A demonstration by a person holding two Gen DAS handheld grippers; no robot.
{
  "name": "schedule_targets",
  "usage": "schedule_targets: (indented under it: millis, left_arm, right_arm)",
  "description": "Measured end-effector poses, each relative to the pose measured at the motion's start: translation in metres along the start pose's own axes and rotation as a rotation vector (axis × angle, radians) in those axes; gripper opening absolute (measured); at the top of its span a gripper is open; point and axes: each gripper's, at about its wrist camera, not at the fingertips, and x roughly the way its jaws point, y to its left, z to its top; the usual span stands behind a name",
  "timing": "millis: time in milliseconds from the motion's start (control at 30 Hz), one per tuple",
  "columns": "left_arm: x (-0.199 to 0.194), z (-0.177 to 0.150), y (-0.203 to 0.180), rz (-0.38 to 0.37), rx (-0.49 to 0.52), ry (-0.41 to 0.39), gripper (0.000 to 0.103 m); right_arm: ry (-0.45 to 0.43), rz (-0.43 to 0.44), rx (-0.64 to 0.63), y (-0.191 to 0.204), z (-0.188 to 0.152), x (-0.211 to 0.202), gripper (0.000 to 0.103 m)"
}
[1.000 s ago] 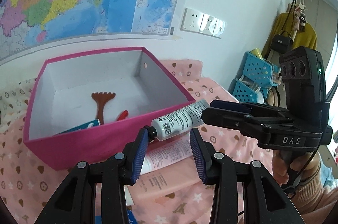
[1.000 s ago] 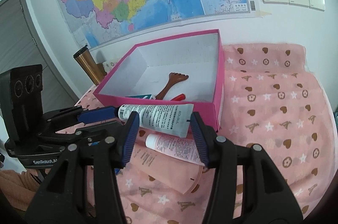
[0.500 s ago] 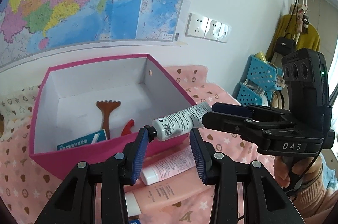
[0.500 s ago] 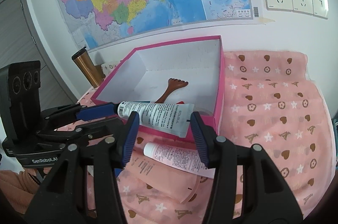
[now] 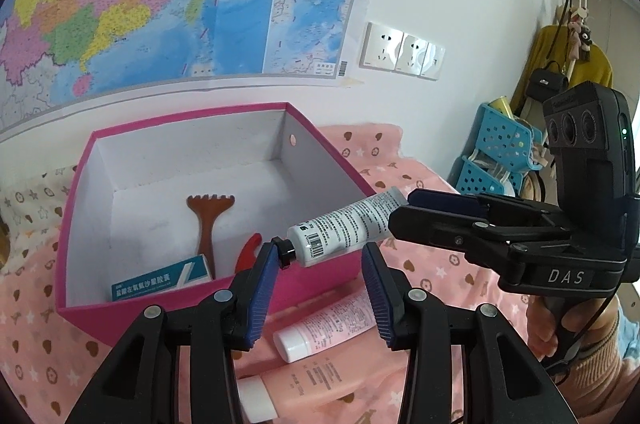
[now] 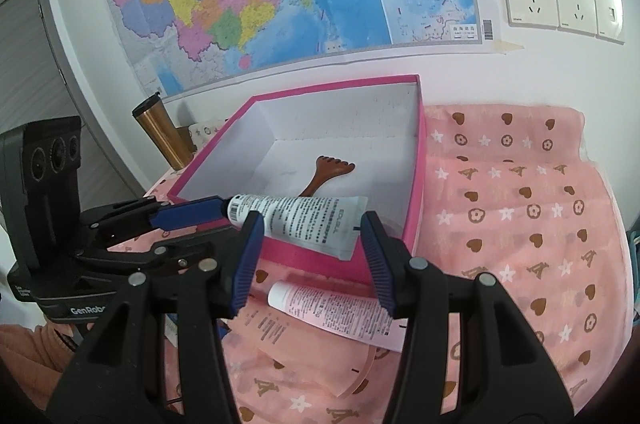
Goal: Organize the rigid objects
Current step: 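Carry the small white tube with the right tool into the box and release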
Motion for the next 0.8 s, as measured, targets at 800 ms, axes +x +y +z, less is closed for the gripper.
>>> schedule_targets:
  millis: [800]
  left_arm:
    - [0.024, 0.019, 0.014, 0.039, 0.001, 0.020, 0.043]
  right_arm:
    - [0.035, -0.027, -0.001, -0.008, 0.013, 0.029, 0.053]
